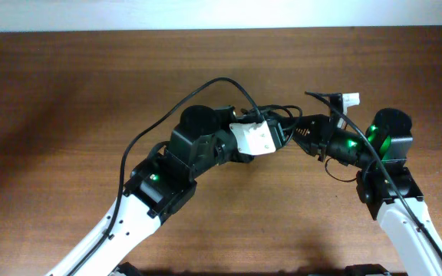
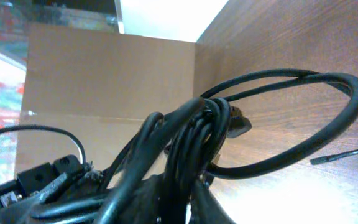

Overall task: Untangle cables
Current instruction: 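Hold the bundle with both grippers close together at table center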

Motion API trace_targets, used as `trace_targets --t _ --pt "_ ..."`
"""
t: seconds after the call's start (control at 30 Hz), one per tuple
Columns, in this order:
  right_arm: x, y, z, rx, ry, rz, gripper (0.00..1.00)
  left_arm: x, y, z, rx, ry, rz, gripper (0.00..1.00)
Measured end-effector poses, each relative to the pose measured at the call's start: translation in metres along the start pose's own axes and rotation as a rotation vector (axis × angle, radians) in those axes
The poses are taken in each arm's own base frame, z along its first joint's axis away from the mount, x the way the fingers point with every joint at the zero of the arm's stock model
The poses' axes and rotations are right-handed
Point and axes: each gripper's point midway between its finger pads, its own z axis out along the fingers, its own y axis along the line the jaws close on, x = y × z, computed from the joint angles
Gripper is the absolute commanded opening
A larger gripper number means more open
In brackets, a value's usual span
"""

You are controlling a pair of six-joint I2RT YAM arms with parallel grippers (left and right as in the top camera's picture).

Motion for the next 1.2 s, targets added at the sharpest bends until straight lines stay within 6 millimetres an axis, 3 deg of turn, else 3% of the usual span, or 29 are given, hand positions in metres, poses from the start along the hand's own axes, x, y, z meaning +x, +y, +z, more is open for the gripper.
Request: trace_targets --t 0.33,0.5,0.6,0.87,1.2 --pt "-0.001 -0.001 0.0 0.002 -0.001 0.005 0.04 0.002 0.0 0.0 -0.004 0.009 -0.031 0.0" --pt "-0.003 0.002 0.001 -0.01 -0.007 -0.015 0.04 0.026 0.012 -0.002 -0.101 0.132 -0.201 0.0" --pt "-0.008 0.014 0.001 -0.052 -0.023 -0.086 0.04 0.043 0.011 -0.006 -0.132 0.213 -0.298 0.0" --pt "-0.014 0.035 -0.001 -0.119 -0.051 -0.186 0.04 0.063 -0.005 -0.013 -0.106 0.303 -0.432 0.0" --pt "-0.016 0.047 -0.003 -0.155 -0.063 -0.213 0.04 0.063 -0.025 -0.013 -0.009 0.31 -0.486 0.0"
